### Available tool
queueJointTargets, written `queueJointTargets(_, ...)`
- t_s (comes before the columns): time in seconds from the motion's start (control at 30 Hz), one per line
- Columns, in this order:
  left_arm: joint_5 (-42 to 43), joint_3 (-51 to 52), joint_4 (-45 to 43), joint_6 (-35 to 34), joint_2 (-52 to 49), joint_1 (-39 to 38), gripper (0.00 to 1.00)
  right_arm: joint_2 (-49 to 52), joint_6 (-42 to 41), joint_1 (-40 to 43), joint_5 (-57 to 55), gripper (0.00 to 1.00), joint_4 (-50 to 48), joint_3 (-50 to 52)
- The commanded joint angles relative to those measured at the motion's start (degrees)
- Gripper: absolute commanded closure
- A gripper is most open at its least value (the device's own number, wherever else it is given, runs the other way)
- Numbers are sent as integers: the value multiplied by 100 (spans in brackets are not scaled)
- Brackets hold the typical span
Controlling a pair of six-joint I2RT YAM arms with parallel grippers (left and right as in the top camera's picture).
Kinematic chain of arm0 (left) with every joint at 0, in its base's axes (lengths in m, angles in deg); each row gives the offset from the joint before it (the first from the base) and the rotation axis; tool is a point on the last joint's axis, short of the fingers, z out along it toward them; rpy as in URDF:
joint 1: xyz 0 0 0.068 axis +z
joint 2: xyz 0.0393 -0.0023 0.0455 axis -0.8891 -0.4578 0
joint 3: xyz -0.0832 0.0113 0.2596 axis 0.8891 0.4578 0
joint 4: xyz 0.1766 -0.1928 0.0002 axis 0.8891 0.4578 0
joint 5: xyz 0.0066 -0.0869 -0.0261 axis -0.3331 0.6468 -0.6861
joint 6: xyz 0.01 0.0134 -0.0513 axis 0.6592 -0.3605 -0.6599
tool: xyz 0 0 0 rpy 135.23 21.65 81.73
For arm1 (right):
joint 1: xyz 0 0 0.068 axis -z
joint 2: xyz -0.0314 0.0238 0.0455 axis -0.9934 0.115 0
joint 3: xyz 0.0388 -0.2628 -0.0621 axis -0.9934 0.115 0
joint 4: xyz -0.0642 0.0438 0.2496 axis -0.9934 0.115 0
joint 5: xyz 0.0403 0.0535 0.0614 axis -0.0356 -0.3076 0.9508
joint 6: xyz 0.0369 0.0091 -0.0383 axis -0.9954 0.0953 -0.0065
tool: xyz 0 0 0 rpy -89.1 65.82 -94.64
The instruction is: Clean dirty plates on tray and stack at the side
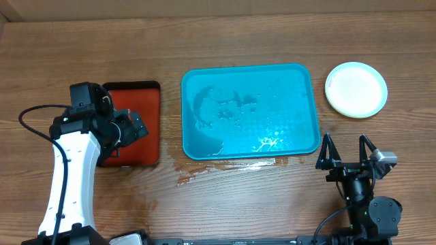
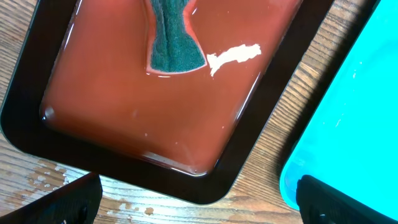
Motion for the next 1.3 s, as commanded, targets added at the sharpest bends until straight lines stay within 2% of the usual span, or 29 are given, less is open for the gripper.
queueJointTargets(0.0,-26,24,-4,-57,-39,-11,0,-68,-7,24,-11,0,-199,177)
queueJointTargets(0.37,-26,24,-4,-57,-39,-11,0,-68,-2,-214,-22,0,-1305,813)
queueJointTargets(0.63,-26,24,-4,-57,-39,-11,1,-68,-4,-223,-59,0,-1231,804)
queueJointTargets(0.77,-26,24,-4,-57,-39,-11,0,-68,-4,-243,-57,0,-664,804)
queueJointTargets(1.27,-26,24,-7,-57,-39,-11,1,-68,17,-243,-79,0,-651,804)
